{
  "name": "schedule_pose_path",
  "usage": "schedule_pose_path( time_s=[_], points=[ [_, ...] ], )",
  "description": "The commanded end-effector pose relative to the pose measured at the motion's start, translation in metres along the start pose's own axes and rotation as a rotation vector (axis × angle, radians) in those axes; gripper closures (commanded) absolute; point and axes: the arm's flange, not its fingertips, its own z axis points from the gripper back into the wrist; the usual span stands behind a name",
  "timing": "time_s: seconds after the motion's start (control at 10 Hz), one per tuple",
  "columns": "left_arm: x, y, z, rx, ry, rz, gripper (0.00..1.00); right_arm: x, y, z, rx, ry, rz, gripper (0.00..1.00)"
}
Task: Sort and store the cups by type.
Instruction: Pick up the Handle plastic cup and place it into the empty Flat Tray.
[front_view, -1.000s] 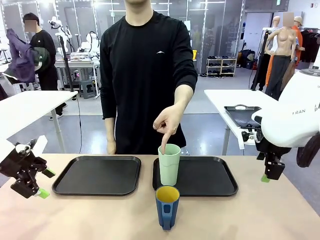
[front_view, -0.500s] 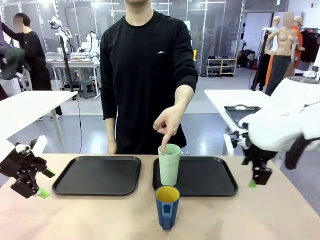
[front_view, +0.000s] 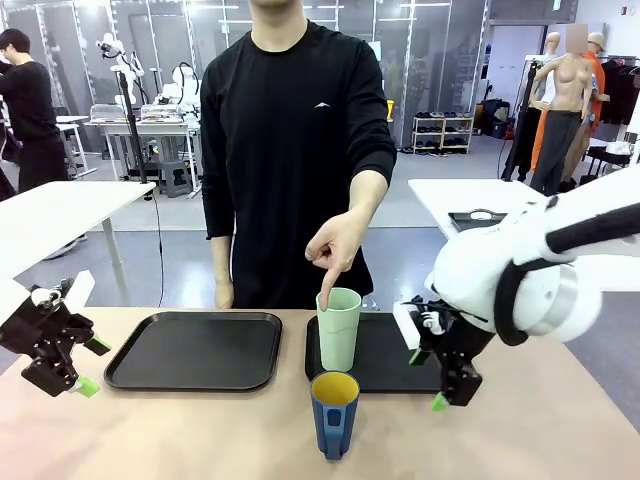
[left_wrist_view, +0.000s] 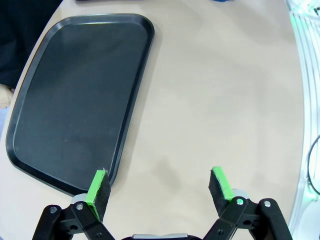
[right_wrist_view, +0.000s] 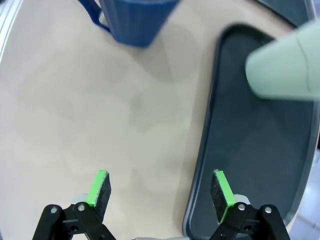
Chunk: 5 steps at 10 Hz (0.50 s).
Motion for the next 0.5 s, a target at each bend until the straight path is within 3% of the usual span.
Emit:
schedule_pose_path(
  time_s=[0.0,0.4],
  points=[
    [0.0,0.0,0.0,0.013,0.014,-0.001,0.0,-0.005,-0.009,-0.024,0.003,-0.132,0.045,0.0],
    [0.0,0.0,0.0,0.013,0.014,-0.001,0.0,-0.007,-0.005,-0.055,0.013,-0.379,0.062,0.0]
  ],
)
